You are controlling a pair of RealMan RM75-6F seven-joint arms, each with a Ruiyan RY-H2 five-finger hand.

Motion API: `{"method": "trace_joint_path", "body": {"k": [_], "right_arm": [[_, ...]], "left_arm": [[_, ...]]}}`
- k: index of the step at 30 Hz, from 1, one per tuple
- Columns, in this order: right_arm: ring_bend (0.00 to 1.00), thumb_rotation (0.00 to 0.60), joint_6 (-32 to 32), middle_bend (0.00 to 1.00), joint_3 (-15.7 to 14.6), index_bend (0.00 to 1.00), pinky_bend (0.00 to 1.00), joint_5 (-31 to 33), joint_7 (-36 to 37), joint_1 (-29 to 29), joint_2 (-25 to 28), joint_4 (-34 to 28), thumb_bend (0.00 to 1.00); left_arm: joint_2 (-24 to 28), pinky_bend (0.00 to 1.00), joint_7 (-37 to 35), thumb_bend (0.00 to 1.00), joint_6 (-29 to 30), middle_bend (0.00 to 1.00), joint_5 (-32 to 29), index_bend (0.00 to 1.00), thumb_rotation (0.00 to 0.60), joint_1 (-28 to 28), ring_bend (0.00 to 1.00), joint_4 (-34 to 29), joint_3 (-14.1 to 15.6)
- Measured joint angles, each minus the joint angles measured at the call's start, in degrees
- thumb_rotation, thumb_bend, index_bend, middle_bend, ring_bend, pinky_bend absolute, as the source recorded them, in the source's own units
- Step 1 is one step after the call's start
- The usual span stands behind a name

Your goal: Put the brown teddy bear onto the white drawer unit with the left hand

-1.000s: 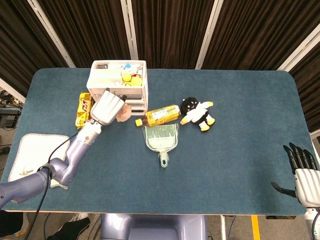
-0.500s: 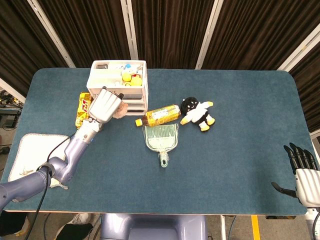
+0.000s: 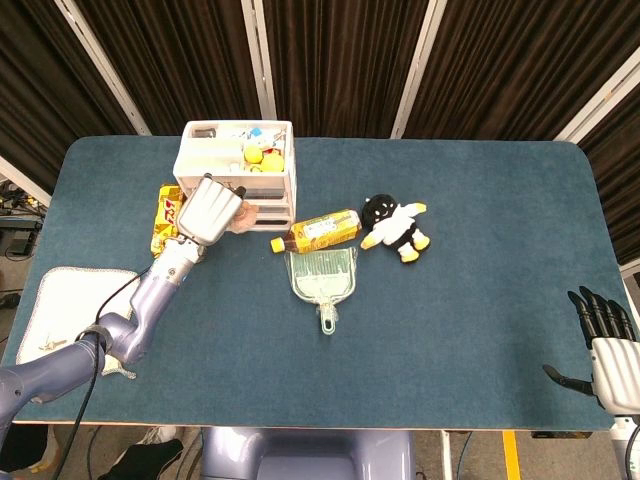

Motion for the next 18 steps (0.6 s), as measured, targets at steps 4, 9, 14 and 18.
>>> {"method": "trace_joint_path", "body": {"k": [4, 9, 14, 18], "right_arm": [[0.0, 0.6, -0.06, 0.0, 0.08, 0.0, 0.0, 0.21, 0.09, 0.0, 0.03, -0.07, 0.0], [0.0, 0.6, -0.06, 0.0, 0.13, 0.0, 0.0, 0.27, 0.12, 0.01, 0.08, -0.18, 0.0], [0.0, 0.6, 0.06, 0.0, 0.16, 0.0, 0.0, 0.24, 0.06, -0.03, 0.07, -0.23, 0.0], [0.0, 0.6, 0.11, 0.0, 0.18, 0.0, 0.0, 0.32, -0.02, -0.08, 0.06, -0.26, 0.0]], "left_arm": [[-0.25, 0.74, -0.05, 0.48, -0.12, 1.0, 0.06, 0.63, 0.6, 0.01, 0.88, 0.45, 0.3], [-0.36, 0.74, 0.12, 0.37, -0.13, 1.0, 0.0, 0.45, 0.6, 0.17, 0.87, 0.46, 0.54], [-0.08, 0.74, -0.32, 0.33, 0.45, 1.0, 0.32, 0.35, 0.6, 0.24, 0.86, -0.12, 0.54], [0.28, 0.74, -0.51, 0.33, 1.06, 1.0, 0.39, 0.33, 0.6, 0.32, 0.86, -0.97, 0.31]]}}
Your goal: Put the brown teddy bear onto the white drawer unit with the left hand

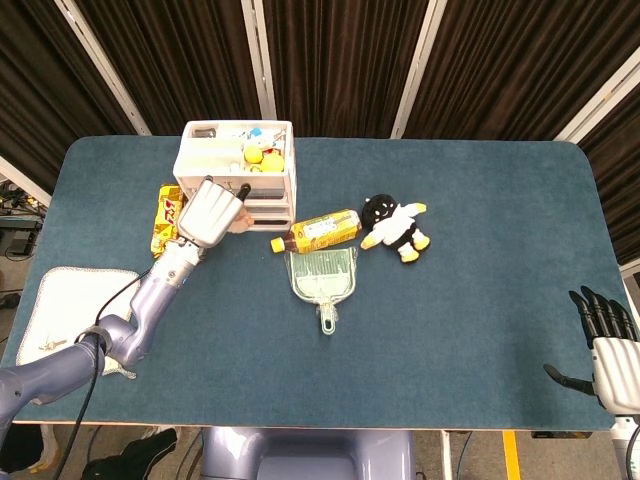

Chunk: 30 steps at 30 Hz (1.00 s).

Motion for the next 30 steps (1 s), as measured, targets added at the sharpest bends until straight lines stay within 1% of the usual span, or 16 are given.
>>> {"method": "trace_joint_path", "body": {"k": [8, 12, 15, 16, 18, 19, 20, 21, 22, 24, 25, 26, 28, 30], "right_arm": [[0.0, 0.6, -0.04, 0.0, 0.0, 0.0, 0.0, 0.1, -0.17, -0.03, -0.01, -0.04, 0.0], [0.0, 0.6, -0.15, 0.0, -0.12, 0.0, 0.0, 0.04, -0.48, -0.02, -0.05, 0.02, 0.0], [0.0, 0.6, -0.31, 0.0, -0.18, 0.0, 0.0, 0.09, -0.68, 0.0, -0.05, 0.1, 0.0], [0.0, 0.6, -0.39, 0.0, -0.21, 0.0, 0.0, 0.14, -0.77, -0.01, -0.02, 0.09, 0.0], [0.0, 0.6, -0.51, 0.0, -0.25, 0.0, 0.0, 0.21, -0.94, 0.0, 0.02, 0.07, 0.0], [0.0, 0.6, -0.55, 0.0, -0.27, 0.0, 0.0, 0.23, -1.04, 0.01, 0.03, 0.05, 0.0], [0.0, 0.6, -0.59, 0.0, -0.3, 0.0, 0.0, 0.23, -1.17, 0.01, 0.03, 0.03, 0.0], [0.0, 0.6, -0.64, 0.0, -0.34, 0.0, 0.0, 0.23, -1.32, 0.01, 0.04, 0.01, 0.0], [0.0, 0.6, -0.74, 0.0, -0.42, 0.0, 0.0, 0.22, -1.5, 0.02, 0.04, -0.04, 0.0], [0.0, 0.6, -0.86, 0.0, -0.5, 0.0, 0.0, 0.2, -1.73, 0.04, 0.05, -0.08, 0.0], [0.0, 0.6, -0.9, 0.0, -0.53, 0.0, 0.0, 0.19, -1.9, 0.05, 0.05, -0.11, 0.0], [0.0, 0.6, -0.93, 0.0, -0.56, 0.0, 0.0, 0.18, -2.04, 0.06, 0.05, -0.12, 0.0], [0.0, 0.6, -1.04, 0.0, -0.63, 0.0, 0.0, 0.16, -2.39, 0.08, 0.03, -0.16, 0.0], [0.0, 0.6, -1.13, 0.0, -0.67, 0.0, 0.0, 0.16, -2.73, 0.12, -0.03, -0.2, 0.0]], "left_arm": [[1.57, 0.74, -0.64, 0.33, 1.74, 1.0, 0.34, 0.33, 0.6, 0.82, 0.86, -3.63, -0.21], [3.32, 0.73, -1.6, 0.33, 3.86, 1.0, 0.61, 0.34, 0.6, 2.14, 0.85, -7.83, -0.34], [4.85, 0.71, -2.79, 0.33, 6.07, 0.95, 0.53, 0.35, 0.6, 3.81, 0.81, -11.71, -0.5], [5.35, 0.68, -3.19, 0.33, 6.88, 0.91, 0.43, 0.34, 0.6, 4.52, 0.78, -13.02, -0.53], [6.59, 0.6, -4.19, 0.32, 8.9, 0.77, 0.01, 0.31, 0.6, 6.5, 0.67, -16.36, -0.53], [7.14, 0.55, -4.67, 0.32, 9.83, 0.67, -0.26, 0.28, 0.6, 7.51, 0.6, -17.89, -0.49], [7.95, 0.48, -5.26, 0.31, 11.07, 0.53, -0.68, 0.23, 0.6, 9.04, 0.48, -20.03, -0.32], [8.66, 0.43, -5.62, 0.3, 12.0, 0.42, -0.95, 0.2, 0.6, 10.29, 0.4, -21.76, -0.07], [9.47, 0.32, -5.93, 0.28, 12.93, 0.27, -1.18, 0.16, 0.6, 11.59, 0.26, -23.59, 0.29], [11.63, 0.12, -6.64, 0.23, 15.14, 0.07, -1.56, 0.1, 0.6, 14.9, 0.06, -28.02, 1.5], [12.64, 0.05, -6.99, 0.21, 16.11, 0.02, -1.66, 0.07, 0.6, 16.46, 0.01, -29.94, 2.22], [14.02, 0.01, -7.48, 0.18, 17.36, 0.0, -1.78, 0.04, 0.6, 18.62, 0.0, -32.44, 3.32], [16.03, 0.0, -8.31, 0.15, 19.07, 0.0, -2.08, 0.01, 0.6, 21.88, 0.0, -35.96, 5.2], [18.34, 0.0, -9.24, 0.13, 20.64, 0.0, -2.74, 0.0, 0.6, 25.55, 0.0, -39.76, 7.59]]}}
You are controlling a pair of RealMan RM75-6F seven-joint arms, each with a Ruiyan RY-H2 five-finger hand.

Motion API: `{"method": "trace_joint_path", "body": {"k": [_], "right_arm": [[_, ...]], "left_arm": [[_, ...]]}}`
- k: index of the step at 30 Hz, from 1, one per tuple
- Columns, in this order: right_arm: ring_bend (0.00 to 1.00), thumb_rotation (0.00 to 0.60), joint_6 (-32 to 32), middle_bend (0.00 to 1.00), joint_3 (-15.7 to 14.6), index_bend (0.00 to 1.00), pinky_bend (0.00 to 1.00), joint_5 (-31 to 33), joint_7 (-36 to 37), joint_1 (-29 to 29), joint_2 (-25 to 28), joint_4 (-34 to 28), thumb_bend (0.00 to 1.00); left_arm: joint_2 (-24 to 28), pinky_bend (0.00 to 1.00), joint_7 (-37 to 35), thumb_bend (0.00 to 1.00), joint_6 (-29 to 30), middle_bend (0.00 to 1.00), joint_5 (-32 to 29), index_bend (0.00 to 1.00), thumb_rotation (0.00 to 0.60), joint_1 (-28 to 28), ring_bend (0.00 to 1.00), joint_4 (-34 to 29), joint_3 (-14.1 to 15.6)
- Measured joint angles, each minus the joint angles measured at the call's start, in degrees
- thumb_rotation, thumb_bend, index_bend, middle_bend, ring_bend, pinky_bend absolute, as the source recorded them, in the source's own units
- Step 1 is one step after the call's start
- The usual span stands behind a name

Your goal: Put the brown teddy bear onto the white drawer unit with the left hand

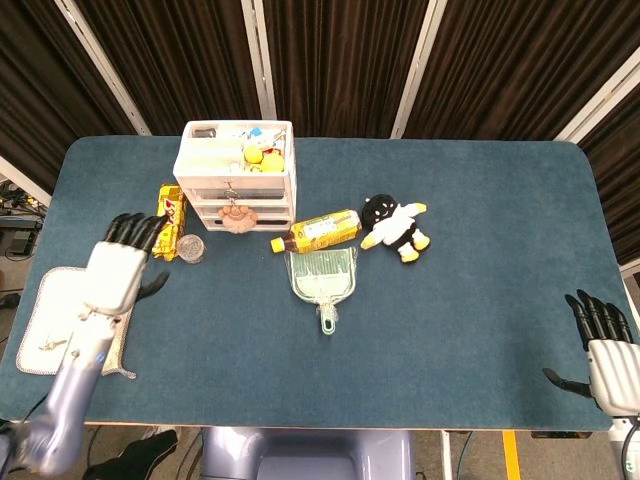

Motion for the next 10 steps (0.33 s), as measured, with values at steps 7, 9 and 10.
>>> {"method": "trace_joint_path", "body": {"k": [7, 9, 10], "right_arm": [[0.0, 0.6, -0.28, 0.0, -0.23, 0.0, 0.0, -0.24, -1.6, 0.2, -0.65, -0.06, 0.0], [0.0, 0.6, -0.4, 0.0, -0.32, 0.0, 0.0, -0.24, -1.93, 0.21, -0.77, -0.1, 0.0], [0.0, 0.6, -0.45, 0.0, -0.36, 0.0, 0.0, -0.18, -2.1, 0.2, -0.81, -0.12, 0.0]], "left_arm": [[5.55, 0.0, -3.68, 0.11, 4.29, 0.0, 1.07, 0.0, 0.6, 8.82, 0.0, -5.17, 7.12], [5.8, 0.0, -5.95, 0.11, 5.69, 0.0, 3.02, 0.0, 0.6, 10.62, 0.0, -4.47, 8.21], [5.87, 0.0, -7.03, 0.11, 6.24, 0.0, 3.69, 0.0, 0.6, 11.21, 0.0, -4.03, 8.62]]}}
